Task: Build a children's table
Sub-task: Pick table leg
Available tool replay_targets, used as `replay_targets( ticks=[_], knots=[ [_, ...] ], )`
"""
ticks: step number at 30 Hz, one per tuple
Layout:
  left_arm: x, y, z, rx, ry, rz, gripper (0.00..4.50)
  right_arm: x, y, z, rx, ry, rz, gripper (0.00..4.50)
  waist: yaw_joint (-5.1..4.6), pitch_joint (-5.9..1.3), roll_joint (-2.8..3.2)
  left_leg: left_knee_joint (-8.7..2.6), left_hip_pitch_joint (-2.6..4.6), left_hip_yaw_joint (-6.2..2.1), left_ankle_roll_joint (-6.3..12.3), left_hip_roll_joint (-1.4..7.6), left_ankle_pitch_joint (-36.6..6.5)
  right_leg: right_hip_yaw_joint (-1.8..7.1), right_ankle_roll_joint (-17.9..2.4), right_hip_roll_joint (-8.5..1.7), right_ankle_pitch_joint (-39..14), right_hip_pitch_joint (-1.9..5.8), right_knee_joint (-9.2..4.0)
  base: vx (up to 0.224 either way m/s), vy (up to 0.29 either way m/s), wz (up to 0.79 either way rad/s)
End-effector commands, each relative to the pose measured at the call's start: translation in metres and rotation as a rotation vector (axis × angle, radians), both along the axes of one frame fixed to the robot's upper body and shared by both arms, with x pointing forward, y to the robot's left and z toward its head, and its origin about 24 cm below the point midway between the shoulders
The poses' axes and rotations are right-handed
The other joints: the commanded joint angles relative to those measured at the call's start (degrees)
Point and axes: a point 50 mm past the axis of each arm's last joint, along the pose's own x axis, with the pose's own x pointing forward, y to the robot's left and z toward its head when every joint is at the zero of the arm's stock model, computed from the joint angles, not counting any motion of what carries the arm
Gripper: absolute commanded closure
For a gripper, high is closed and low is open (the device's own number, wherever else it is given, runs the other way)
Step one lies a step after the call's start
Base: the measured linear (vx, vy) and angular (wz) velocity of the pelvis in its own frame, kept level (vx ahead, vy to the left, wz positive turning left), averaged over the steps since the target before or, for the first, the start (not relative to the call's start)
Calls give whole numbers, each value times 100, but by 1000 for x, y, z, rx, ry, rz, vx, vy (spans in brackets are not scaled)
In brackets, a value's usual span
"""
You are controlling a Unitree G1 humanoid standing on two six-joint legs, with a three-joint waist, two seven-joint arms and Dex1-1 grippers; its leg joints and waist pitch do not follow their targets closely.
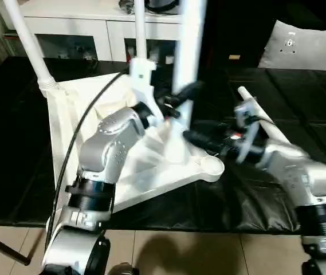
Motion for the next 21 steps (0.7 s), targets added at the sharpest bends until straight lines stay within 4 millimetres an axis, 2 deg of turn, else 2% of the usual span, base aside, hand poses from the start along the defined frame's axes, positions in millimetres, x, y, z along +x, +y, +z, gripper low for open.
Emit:
replay_targets(
  ticks=[1,7,13,14,17,19,21],
  knots=[
    [-7,-4,3,0,-33,-50,268,-1,5,5,-14,-11,32,60,-5,-430,-85,-393,158,-119,195,336,-928,256,-1082,-453,-1119,271,-401,0,0,0],
    [-17,-10,2,41,-71,-135,268,-1,9,2,-32,-2,44,60,-8,-420,-89,-414,161,-124,90,337,-1044,263,-953,-452,-1323,263,-419,0,0,0],
    [-18,-12,-1,66,-72,-143,268,-2,9,1,-49,4,61,60,-18,-425,-101,-406,150,-120,118,331,-948,264,-965,-448,-1185,275,-401,0,0,0],
    [-18,-12,-1,66,-71,-143,268,-2,9,0,-56,5,60,87,-16,-426,-92,-406,152,-122,113,334,-930,262,-968,-447,-1182,272,-399,0,0,0],
    [-19,-12,-1,66,-70,-150,268,-1,10,-2,-61,9,56,98,-21,-422,-94,-407,155,-121,100,333,-980,264,-955,-449,-1259,270,-410,0,0,0],
    [-21,-13,-2,65,-69,-159,268,-1,11,-2,-55,14,55,121,-21,-423,-93,-410,151,-124,96,336,-975,264,-953,-449,-1245,270,-406,0,0,0],
    [-21,-14,-2,66,-69,-164,268,-1,13,-3,-52,18,59,121,-17,-426,-86,-409,158,-123,93,336,-981,265,-948,-445,-1245,266,-405,0,0,0]
  ],
)
